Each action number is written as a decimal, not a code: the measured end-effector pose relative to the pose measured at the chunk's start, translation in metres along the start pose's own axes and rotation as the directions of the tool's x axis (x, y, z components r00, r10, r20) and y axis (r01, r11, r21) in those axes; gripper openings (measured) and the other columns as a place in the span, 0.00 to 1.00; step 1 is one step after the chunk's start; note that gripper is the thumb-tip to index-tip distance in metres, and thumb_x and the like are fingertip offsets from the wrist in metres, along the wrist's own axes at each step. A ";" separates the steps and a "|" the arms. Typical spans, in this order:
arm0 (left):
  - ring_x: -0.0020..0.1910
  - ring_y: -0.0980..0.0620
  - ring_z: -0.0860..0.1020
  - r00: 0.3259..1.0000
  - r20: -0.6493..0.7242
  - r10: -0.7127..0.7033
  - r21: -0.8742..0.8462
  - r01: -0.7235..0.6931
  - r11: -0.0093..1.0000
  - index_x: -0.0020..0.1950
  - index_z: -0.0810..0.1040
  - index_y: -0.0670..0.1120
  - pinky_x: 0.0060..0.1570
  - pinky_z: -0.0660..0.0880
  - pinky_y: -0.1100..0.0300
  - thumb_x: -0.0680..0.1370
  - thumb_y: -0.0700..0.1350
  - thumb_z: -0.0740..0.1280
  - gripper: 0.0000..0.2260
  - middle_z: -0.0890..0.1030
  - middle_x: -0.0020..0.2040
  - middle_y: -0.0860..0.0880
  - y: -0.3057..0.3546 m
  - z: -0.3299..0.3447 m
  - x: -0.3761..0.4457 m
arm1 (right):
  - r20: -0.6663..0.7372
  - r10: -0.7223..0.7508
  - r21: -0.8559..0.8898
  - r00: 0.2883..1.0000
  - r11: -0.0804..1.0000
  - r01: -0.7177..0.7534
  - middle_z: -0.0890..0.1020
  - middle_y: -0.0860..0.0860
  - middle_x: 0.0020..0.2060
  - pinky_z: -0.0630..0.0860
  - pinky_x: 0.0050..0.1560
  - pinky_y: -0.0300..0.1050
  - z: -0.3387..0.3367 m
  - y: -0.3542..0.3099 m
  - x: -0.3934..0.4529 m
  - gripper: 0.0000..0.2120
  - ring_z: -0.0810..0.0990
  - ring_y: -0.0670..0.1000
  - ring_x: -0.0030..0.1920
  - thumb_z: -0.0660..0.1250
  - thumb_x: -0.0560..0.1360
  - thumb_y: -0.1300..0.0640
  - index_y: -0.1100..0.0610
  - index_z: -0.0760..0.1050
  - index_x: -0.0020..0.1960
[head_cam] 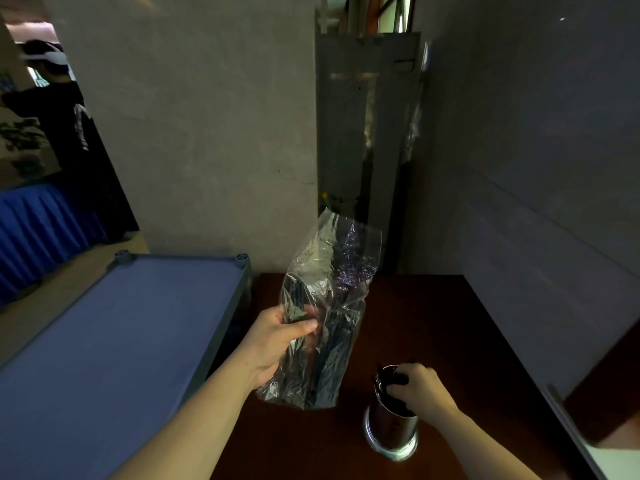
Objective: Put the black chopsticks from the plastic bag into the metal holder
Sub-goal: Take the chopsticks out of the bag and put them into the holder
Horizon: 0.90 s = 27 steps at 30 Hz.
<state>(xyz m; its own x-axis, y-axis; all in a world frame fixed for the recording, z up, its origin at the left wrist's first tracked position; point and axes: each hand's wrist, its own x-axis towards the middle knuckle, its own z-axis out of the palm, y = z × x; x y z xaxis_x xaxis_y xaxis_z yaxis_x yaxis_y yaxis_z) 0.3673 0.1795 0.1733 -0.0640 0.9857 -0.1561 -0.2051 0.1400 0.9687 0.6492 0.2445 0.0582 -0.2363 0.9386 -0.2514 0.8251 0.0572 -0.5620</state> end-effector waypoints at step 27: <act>0.61 0.41 0.82 0.980 0.158 0.119 -0.177 -0.091 0.980 0.63 0.79 0.38 0.53 0.81 0.51 0.74 0.37 0.75 0.18 0.83 0.60 0.38 0.032 0.007 0.004 | -0.266 -0.396 0.569 0.879 0.672 0.475 0.88 0.47 0.44 0.80 0.42 0.40 -0.051 -0.139 -0.035 0.05 0.86 0.47 0.44 0.76 0.74 0.57 0.47 0.87 0.43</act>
<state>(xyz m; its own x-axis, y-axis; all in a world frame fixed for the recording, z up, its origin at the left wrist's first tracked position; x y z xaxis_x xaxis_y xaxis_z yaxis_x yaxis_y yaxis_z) 0.3676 0.1884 0.2046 0.0668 0.9977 -0.0067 -0.3683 0.0309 0.9292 0.5686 0.2213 0.1855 -0.3977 0.8928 0.2114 0.1501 0.2906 -0.9450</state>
